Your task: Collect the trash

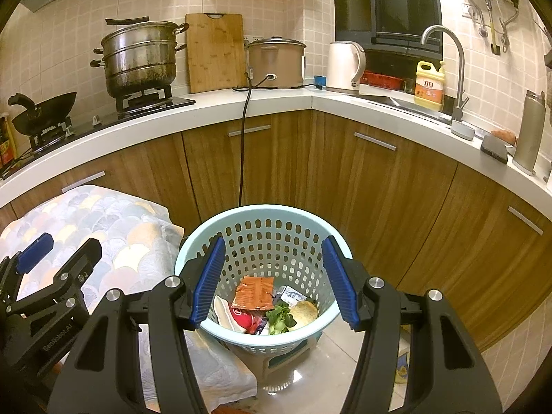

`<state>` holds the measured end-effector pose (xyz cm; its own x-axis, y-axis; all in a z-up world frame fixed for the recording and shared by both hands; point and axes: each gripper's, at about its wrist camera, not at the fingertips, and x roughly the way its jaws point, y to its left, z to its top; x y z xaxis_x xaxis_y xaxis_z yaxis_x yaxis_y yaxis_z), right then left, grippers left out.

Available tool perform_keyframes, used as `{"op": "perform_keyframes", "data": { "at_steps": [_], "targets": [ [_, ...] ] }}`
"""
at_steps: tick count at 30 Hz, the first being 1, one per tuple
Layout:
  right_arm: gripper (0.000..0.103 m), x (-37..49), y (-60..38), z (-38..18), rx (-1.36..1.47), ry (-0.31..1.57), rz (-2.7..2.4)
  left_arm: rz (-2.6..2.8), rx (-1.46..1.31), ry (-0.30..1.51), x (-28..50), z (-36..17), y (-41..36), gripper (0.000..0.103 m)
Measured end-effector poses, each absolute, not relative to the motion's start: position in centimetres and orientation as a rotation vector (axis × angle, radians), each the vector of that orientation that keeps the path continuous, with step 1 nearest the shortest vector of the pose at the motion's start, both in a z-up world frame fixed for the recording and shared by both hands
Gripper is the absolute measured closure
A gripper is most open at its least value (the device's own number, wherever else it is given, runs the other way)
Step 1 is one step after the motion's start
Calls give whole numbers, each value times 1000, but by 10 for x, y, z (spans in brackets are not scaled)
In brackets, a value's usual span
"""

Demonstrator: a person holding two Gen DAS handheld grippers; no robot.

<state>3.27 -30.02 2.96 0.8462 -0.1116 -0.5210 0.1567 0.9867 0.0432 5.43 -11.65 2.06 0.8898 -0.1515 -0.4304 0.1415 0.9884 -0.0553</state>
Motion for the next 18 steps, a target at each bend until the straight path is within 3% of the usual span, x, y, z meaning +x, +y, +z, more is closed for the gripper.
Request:
{"op": "perform_keyframes", "data": {
  "at_steps": [18],
  "targets": [
    [48, 36, -302, 27, 85, 553, -134, -142, -29, 447, 54, 21, -116, 17]
  ]
}}
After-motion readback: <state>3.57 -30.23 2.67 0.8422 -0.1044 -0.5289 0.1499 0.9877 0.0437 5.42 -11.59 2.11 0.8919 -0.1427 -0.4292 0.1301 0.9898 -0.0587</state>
